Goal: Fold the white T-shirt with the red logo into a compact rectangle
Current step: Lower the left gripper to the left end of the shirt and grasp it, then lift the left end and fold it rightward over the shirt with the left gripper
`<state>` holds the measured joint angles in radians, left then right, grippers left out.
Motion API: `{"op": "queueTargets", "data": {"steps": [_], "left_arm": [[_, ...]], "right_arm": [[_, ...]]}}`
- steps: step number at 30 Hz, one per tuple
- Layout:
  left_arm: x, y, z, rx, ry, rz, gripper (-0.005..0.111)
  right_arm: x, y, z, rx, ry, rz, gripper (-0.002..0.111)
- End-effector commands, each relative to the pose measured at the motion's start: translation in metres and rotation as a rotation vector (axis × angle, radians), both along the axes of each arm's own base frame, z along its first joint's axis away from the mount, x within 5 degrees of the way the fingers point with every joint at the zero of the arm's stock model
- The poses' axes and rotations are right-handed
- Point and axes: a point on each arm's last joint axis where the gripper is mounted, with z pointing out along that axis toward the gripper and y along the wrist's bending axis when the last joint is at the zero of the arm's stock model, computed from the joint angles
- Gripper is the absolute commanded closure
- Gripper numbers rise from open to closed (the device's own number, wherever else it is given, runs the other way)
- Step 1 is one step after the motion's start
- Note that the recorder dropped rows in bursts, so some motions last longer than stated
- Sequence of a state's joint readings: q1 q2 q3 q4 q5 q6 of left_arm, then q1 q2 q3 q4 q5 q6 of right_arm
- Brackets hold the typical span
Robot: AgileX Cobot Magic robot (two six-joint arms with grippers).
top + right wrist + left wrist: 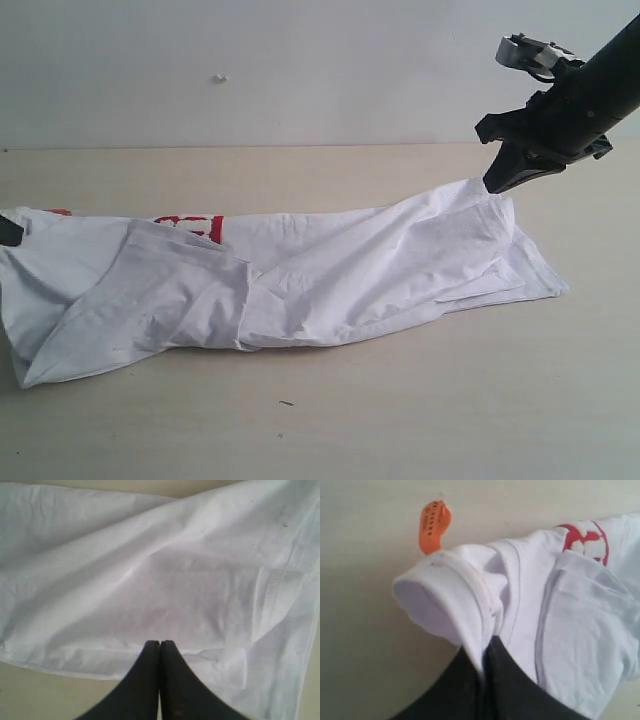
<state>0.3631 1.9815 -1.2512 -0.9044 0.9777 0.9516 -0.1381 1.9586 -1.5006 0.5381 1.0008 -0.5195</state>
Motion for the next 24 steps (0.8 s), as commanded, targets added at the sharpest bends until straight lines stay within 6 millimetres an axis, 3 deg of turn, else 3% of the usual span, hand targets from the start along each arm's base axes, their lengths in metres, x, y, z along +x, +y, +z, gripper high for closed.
{"op": "queueTargets", "data": {"steps": [1, 6, 9, 11, 14, 24], "left_arm": [[0.003, -0.016, 0.020, 0.031, -0.033, 0.005, 0.107], [0.011, -0.069, 0.054, 0.081, -0.089, -0.104, 0.107], [0.015, -0.103, 0.100, 0.095, -0.200, -0.160, 0.107], [0.015, -0.134, 0.116, 0.097, -0.241, -0.239, 0.107], [0.013, -0.179, 0.119, 0.104, -0.287, -0.335, 0.107], [0.006, -0.283, 0.143, 0.053, -0.451, -0.451, 0.107]], "right_arm": [[0.001, 0.000, 0.003, 0.011, -0.014, 0.000, 0.108], [0.001, 0.001, 0.003, 0.029, -0.016, -0.007, 0.108], [0.001, 0.002, 0.004, 0.031, -0.016, -0.008, 0.108], [0.002, 0.001, 0.004, 0.029, -0.020, -0.009, 0.108], [0.005, 0.003, 0.020, 0.056, -0.033, -0.002, 0.108], [-0.007, -0.003, 0.097, -0.012, -0.245, -0.004, 0.108]]}}
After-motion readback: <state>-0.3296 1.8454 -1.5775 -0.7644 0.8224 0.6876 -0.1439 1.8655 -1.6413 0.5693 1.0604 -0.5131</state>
